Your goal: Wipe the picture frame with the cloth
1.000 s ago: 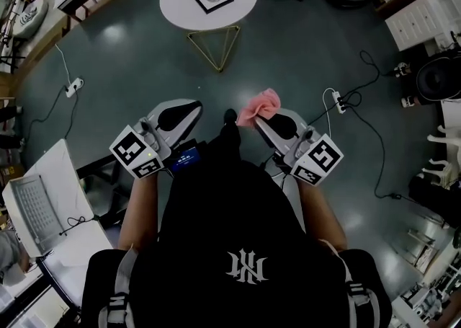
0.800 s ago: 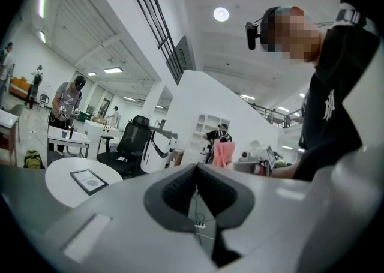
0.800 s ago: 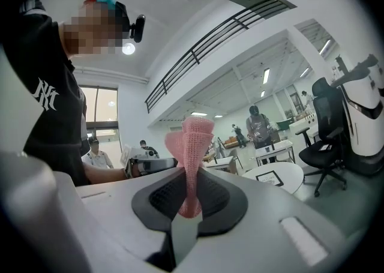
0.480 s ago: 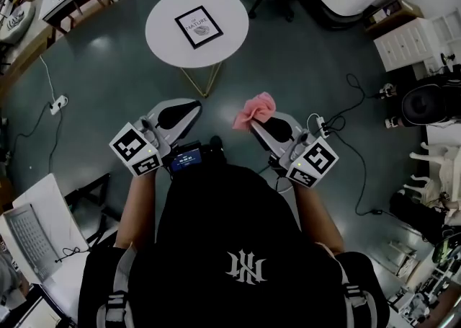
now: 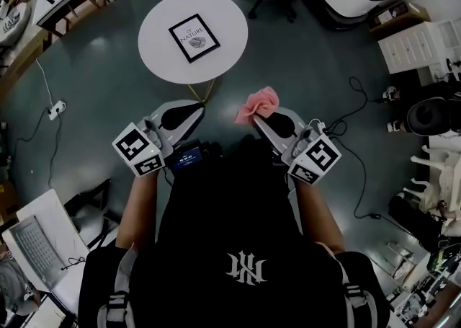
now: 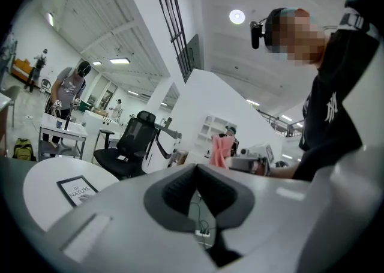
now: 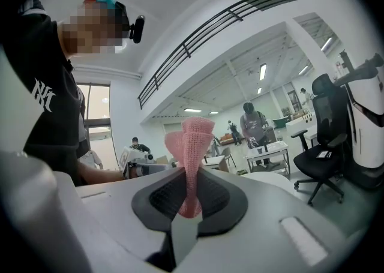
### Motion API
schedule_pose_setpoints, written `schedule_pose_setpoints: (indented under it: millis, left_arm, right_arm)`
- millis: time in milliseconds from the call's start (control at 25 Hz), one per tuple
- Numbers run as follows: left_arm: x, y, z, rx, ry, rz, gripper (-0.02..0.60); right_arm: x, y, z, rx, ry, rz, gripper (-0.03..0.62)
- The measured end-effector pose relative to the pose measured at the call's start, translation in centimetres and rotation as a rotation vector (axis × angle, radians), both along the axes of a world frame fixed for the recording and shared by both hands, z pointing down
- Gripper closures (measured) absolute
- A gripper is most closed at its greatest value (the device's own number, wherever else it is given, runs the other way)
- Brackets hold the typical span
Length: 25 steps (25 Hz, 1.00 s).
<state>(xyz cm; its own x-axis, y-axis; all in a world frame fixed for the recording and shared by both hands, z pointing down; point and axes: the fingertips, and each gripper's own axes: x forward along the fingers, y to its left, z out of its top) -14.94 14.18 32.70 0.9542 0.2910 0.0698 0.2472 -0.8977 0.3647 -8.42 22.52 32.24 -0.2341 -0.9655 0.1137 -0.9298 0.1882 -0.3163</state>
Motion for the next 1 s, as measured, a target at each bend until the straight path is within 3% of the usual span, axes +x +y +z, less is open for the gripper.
schedule_pose_setpoints:
  millis: [280,760,1000]
  left_arm:
    - [5.1,-3.1,0.9,0.003,-0.025,-0.125,0.580]
    - [17.0,-5.7,0.2,0.011,-0.063,-0.407,0.579]
    - [19.4,-6.0,0.6,0.022,-0.101,-0.569,0.580]
  right_arm:
    - [7.7,-3.2,1.0,0.014,-0.009,-0.083,0.560]
    - [21.7,-7.1,0.8,0.019,-0.025,-0.366,0.560]
    - [26.1,-7.8,1.5,0.010,-0.048,-0.502,0.560]
